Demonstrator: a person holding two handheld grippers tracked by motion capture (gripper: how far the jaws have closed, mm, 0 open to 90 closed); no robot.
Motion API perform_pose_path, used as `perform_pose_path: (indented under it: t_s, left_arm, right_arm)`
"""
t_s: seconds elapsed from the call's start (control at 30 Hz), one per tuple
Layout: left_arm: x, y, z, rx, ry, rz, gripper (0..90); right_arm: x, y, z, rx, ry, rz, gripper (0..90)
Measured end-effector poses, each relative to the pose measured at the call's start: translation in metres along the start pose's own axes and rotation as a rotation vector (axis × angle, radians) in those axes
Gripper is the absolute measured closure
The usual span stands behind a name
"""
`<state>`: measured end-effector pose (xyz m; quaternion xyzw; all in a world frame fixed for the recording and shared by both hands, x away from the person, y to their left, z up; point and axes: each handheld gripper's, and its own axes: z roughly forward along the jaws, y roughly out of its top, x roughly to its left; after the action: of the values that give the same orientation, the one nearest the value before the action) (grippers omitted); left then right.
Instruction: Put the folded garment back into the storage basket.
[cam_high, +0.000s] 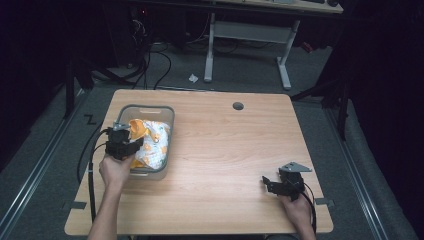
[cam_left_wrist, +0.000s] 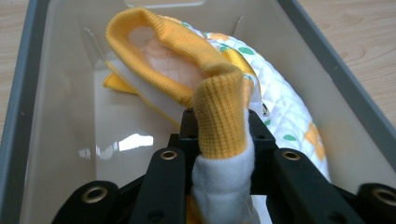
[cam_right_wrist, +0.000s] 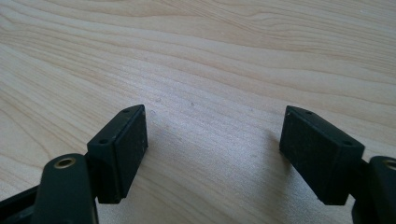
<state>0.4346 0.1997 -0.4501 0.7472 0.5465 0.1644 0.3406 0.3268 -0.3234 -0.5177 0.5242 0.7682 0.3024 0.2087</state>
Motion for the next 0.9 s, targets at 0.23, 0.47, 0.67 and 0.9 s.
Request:
perform_pose_path:
  t_s: [0.23,0.47,0.67,0.9]
  left_arm:
    - [0.001,0.000,0.002,0.025,0.027,-0.022,58.7]
    - [0.002,0.002,-0.012,-0.047,0.050,-0.032,39.7]
    - [-0.008,0.007,-0.024,-0.099,0.040,-0.003,36.4]
    - [-0.030,0.013,-0.035,-0.151,-0.007,0.046,35.4]
  right_arm:
    - [0.000,0.000,0.000,0.001,0.001,0.000,23.7]
    - [0.000,0.000,0.000,0.000,0.001,-0.002,23.7]
    - [0.000,0.000,0.000,0.000,0.001,-0.002,23.7]
    - [0.000,0.000,0.000,0.000,0.000,0.000,23.7]
